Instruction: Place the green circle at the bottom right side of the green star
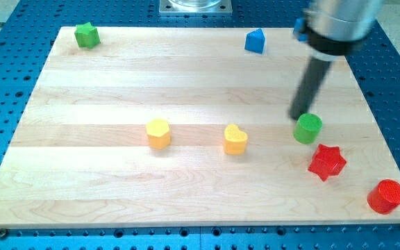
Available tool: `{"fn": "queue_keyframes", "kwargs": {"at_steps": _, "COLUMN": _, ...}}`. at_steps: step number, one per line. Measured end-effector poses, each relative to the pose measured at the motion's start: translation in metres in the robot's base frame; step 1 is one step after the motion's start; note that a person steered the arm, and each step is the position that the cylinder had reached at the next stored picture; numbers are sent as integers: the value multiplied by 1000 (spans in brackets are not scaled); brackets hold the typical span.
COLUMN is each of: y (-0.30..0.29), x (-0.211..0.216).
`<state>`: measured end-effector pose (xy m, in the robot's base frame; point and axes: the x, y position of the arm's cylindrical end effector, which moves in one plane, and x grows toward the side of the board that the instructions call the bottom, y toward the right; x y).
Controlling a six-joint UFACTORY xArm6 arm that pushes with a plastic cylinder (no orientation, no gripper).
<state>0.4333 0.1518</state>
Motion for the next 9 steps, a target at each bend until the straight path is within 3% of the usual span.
{"fn": "queue_keyframes", "kwargs": {"at_steps": 1, "y": 75, "x": 0}}
{"fn": "queue_keyframes", "kwargs": {"at_steps": 2, "y": 103, "x": 19}}
{"fn": "queue_keyframes", "kwargs": {"at_steps": 3, "y": 91, "x": 64}}
{"fn": "queue_keyframes", "kwargs": {"at_steps": 4, "y": 40, "x": 55}}
{"fn": "queue_keyframes", "kwargs": {"at_steps": 6, "y": -125, "x": -24}}
{"fn": "queue_keyframes", "kwargs": {"at_steps": 7, "y": -175, "x": -47}}
{"fn": "queue_keyframes", "kwargs": {"at_steps": 8, "y": -169, "x": -35}}
{"fn": "queue_keyframes", "kwargs": {"at_steps": 9, "y": -210, "x": -24}}
